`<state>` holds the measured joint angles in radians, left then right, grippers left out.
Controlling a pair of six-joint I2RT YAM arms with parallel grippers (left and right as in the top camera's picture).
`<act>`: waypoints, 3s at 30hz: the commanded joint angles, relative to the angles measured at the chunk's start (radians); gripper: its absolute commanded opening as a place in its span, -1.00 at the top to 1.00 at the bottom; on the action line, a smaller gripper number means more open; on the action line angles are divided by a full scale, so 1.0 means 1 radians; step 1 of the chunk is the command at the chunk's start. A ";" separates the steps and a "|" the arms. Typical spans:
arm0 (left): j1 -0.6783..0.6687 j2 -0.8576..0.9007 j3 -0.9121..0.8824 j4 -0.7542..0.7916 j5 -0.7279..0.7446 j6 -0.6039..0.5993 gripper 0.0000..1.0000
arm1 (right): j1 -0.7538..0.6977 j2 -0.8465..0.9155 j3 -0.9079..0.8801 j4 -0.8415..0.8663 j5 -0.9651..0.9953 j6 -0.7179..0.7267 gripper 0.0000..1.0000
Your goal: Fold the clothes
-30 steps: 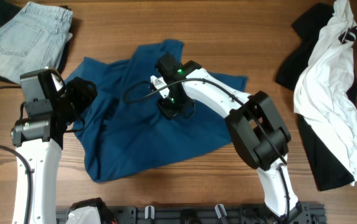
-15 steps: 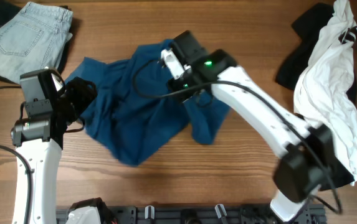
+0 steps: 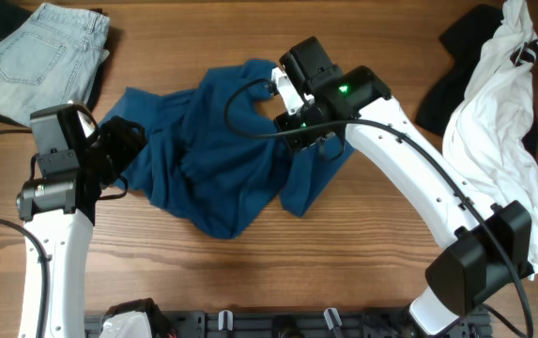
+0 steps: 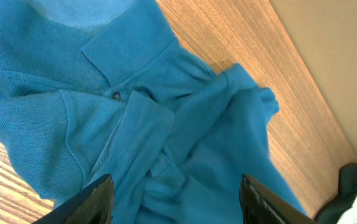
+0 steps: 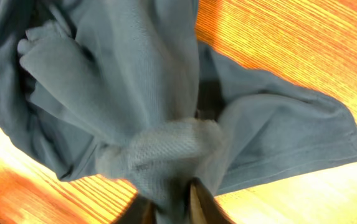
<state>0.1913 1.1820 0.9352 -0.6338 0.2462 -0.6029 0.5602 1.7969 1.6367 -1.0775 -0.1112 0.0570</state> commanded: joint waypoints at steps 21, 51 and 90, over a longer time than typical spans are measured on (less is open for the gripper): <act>-0.005 0.002 0.014 0.000 0.015 0.023 -0.29 | 0.000 0.074 0.001 0.031 -0.090 -0.005 -0.55; -0.005 0.002 0.014 0.000 0.016 0.023 -0.31 | -0.001 0.106 0.024 0.017 -0.051 -0.030 0.61; -0.005 0.002 0.014 -0.011 0.016 0.024 -0.37 | -0.004 0.124 0.138 -0.072 -0.074 -0.038 -0.07</act>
<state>0.1913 1.1820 0.9352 -0.6445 0.2497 -0.6029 0.5594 1.8538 1.7611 -1.1564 -0.1345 0.0250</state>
